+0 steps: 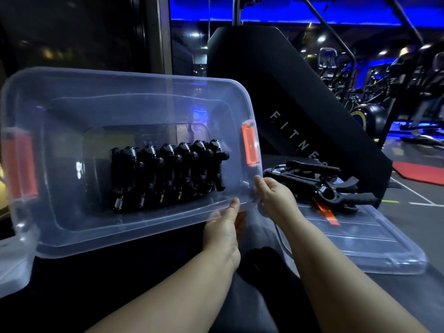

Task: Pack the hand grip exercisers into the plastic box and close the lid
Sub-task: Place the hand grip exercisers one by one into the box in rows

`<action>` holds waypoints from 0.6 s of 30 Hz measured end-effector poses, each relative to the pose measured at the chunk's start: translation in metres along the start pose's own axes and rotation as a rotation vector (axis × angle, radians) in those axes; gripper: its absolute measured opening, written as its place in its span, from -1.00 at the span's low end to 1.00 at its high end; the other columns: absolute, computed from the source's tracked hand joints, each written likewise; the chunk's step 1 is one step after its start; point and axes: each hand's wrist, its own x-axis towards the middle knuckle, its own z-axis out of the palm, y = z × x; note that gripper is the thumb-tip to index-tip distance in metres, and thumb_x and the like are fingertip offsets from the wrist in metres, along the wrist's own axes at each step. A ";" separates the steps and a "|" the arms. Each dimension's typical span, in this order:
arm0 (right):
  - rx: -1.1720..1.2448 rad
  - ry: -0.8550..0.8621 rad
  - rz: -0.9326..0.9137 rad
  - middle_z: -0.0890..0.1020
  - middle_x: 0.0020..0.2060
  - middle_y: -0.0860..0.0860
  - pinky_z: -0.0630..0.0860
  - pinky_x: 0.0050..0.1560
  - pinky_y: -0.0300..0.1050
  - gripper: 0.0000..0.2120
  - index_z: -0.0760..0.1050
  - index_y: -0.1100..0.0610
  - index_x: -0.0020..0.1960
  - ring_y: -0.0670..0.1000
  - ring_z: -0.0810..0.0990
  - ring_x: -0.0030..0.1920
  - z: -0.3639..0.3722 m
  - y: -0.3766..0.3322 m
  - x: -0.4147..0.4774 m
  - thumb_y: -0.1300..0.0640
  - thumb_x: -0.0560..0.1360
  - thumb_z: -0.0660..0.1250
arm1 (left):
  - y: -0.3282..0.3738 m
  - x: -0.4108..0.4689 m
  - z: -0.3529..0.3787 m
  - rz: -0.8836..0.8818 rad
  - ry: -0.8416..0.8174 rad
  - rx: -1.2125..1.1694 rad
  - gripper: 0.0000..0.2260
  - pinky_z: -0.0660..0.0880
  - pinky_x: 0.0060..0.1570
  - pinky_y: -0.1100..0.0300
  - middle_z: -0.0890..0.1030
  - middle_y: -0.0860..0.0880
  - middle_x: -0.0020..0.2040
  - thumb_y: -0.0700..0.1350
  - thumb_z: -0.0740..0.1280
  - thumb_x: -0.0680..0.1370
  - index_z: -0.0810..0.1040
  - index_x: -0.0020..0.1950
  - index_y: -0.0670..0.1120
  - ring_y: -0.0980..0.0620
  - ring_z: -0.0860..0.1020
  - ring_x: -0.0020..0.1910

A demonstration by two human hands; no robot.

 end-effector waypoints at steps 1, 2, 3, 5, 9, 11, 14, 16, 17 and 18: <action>-0.008 -0.007 -0.009 0.59 -0.39 -0.01 0.46 -0.18 0.00 -0.49 0.47 0.08 -0.28 -0.02 0.52 -0.32 -0.002 0.000 0.000 -0.33 0.43 0.06 | -0.002 0.002 0.003 -0.002 0.000 0.004 -0.91 0.51 -0.08 0.18 0.69 -0.04 -0.17 -0.10 0.43 0.48 0.57 -0.10 -0.08 0.03 0.63 -0.16; -0.016 -0.015 -0.020 0.57 -0.40 -0.03 0.46 -0.17 0.00 -0.51 0.47 0.08 -0.28 -0.03 0.51 -0.33 -0.003 0.001 0.001 -0.32 0.46 0.08 | -0.005 0.003 0.006 0.000 0.009 0.018 -0.89 0.52 -0.06 0.16 0.69 -0.02 -0.18 -0.08 0.45 0.46 0.58 -0.10 -0.06 0.02 0.64 -0.14; -0.025 -0.024 -0.033 0.56 -0.40 -0.03 0.46 -0.16 0.00 -0.52 0.47 0.09 -0.26 -0.03 0.51 -0.32 -0.004 0.002 0.002 -0.29 0.49 0.10 | -0.008 0.005 0.008 0.008 0.022 0.041 -0.87 0.53 0.00 0.11 0.70 -0.02 -0.17 -0.05 0.46 0.45 0.58 -0.09 -0.06 -0.01 0.64 -0.10; -0.033 -0.048 -0.053 0.58 -0.36 -0.01 0.47 -0.13 0.00 -0.53 0.49 0.11 -0.23 0.00 0.53 -0.28 -0.007 0.005 0.003 -0.26 0.52 0.11 | -0.014 0.007 0.010 0.036 0.040 0.084 -0.84 0.51 0.15 -0.02 0.70 -0.06 -0.11 0.00 0.47 0.43 0.60 -0.08 -0.04 -0.07 0.64 0.00; -0.046 -0.096 -0.079 0.60 -0.34 -0.04 0.44 -0.15 -0.05 -0.58 0.49 0.04 -0.27 -0.03 0.54 -0.25 -0.012 0.007 0.007 -0.23 0.56 0.13 | -0.021 0.008 0.012 0.117 0.077 0.108 -0.78 0.48 0.21 -0.13 0.69 -0.13 -0.04 0.03 0.46 0.44 0.60 -0.04 -0.09 -0.13 0.63 0.04; -0.063 -0.116 -0.092 0.57 -0.35 -0.06 0.41 -0.19 -0.08 -0.59 0.48 0.03 -0.26 -0.06 0.51 -0.28 -0.014 0.006 0.008 -0.23 0.56 0.14 | -0.022 0.008 0.014 0.161 0.082 0.112 -0.77 0.48 0.22 -0.13 0.69 -0.17 -0.03 0.02 0.44 0.45 0.58 -0.03 -0.12 -0.14 0.63 0.05; -0.061 -0.147 -0.095 0.56 -0.36 -0.05 0.45 -0.18 -0.06 -0.58 0.51 0.06 -0.20 -0.04 0.51 -0.29 -0.018 0.005 0.011 -0.25 0.55 0.15 | -0.024 0.009 0.014 0.209 0.098 0.134 -0.75 0.48 0.22 -0.10 0.68 -0.18 -0.03 0.03 0.43 0.44 0.56 -0.06 -0.13 -0.13 0.63 0.05; -0.088 -0.158 -0.105 0.54 -0.39 -0.05 0.46 -0.22 -0.05 -0.55 0.51 0.07 -0.21 -0.02 0.51 -0.32 -0.022 0.005 0.011 -0.28 0.53 0.15 | -0.024 0.010 0.013 0.231 0.103 0.140 -0.76 0.49 0.21 -0.09 0.68 -0.18 -0.04 0.02 0.42 0.45 0.55 -0.07 -0.14 -0.13 0.63 0.04; -0.118 -0.150 -0.113 0.53 -0.41 -0.05 0.45 -0.23 -0.05 -0.53 0.50 0.08 -0.22 -0.01 0.50 -0.33 -0.024 0.005 0.013 -0.30 0.53 0.15 | -0.025 0.010 0.013 0.240 0.101 0.139 -0.77 0.48 0.22 -0.09 0.68 -0.18 -0.03 0.02 0.41 0.46 0.55 -0.07 -0.13 -0.14 0.63 0.05; -0.148 -0.129 -0.118 0.52 -0.41 -0.05 0.44 -0.23 -0.04 -0.52 0.48 0.08 -0.25 0.00 0.50 -0.32 -0.027 0.005 0.014 -0.31 0.53 0.13 | -0.025 0.011 0.013 0.248 0.099 0.141 -0.78 0.49 0.21 -0.07 0.68 -0.18 -0.03 0.02 0.41 0.46 0.55 -0.07 -0.13 -0.14 0.62 0.05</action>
